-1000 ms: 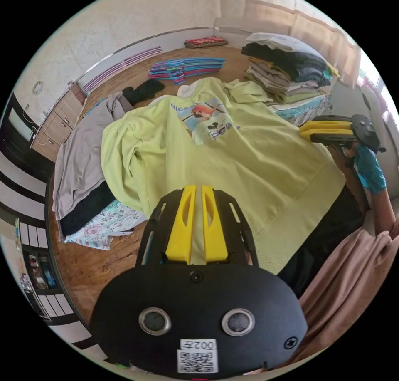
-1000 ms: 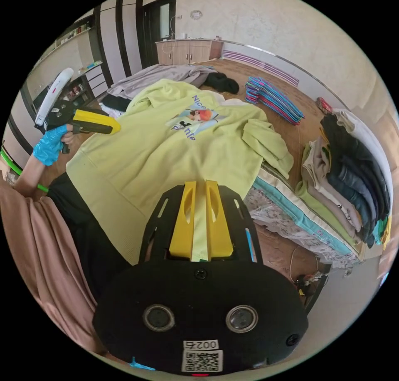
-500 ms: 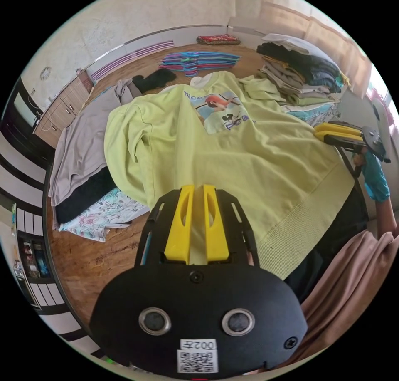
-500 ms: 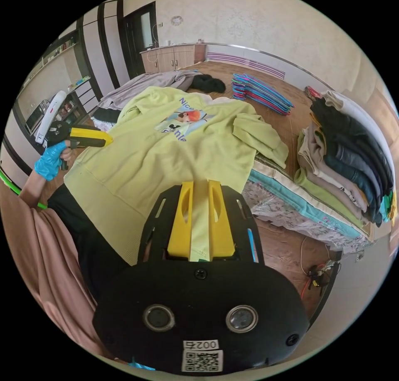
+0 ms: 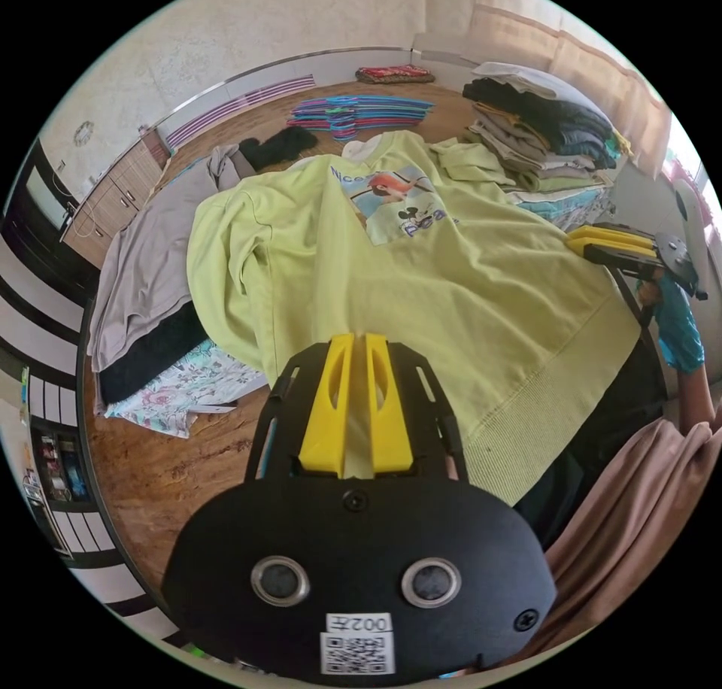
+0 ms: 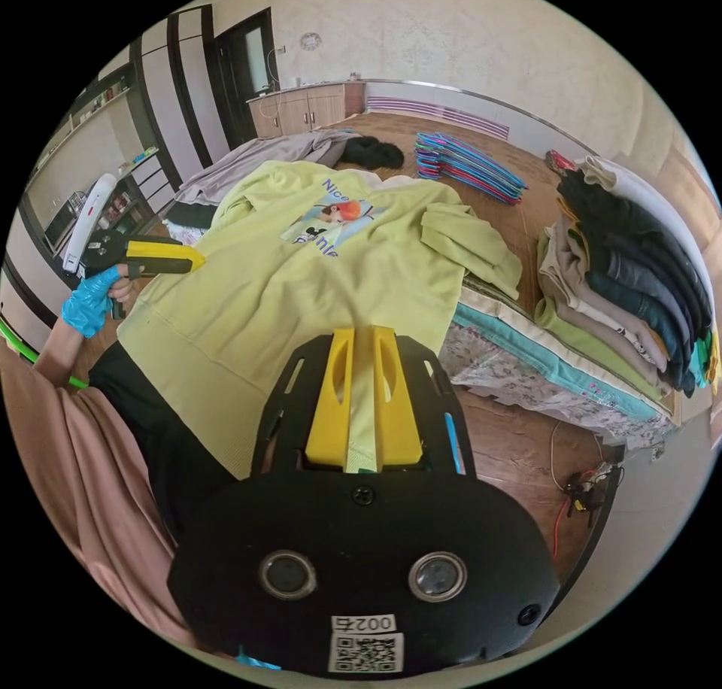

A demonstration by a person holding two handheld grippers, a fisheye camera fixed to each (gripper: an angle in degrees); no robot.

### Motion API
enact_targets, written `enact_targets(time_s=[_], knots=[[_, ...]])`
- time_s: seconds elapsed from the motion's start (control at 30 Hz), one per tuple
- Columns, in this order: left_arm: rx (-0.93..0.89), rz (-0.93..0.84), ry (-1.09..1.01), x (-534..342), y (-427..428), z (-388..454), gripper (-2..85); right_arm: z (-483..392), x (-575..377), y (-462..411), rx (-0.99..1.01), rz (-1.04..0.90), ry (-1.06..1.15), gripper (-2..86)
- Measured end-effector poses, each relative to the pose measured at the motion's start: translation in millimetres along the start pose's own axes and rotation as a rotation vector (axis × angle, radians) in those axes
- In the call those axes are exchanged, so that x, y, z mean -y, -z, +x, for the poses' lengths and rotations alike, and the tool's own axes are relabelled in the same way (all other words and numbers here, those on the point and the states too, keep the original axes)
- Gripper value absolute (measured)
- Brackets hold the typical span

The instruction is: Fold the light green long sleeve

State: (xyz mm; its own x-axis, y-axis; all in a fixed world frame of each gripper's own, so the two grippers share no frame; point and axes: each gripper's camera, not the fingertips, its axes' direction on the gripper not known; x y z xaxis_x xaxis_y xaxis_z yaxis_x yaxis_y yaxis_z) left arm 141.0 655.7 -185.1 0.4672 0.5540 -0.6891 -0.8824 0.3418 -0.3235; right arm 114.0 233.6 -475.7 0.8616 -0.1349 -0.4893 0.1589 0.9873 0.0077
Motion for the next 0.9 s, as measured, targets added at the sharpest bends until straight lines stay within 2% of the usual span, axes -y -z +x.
enact_targets(time_s=[0.9], knots=[[-0.020,0.007,-0.010,23.8,-13.9,-9.7,-1.6,-28.2,22.9,-22.0,-0.054,-0.017,0.042,3.9]])
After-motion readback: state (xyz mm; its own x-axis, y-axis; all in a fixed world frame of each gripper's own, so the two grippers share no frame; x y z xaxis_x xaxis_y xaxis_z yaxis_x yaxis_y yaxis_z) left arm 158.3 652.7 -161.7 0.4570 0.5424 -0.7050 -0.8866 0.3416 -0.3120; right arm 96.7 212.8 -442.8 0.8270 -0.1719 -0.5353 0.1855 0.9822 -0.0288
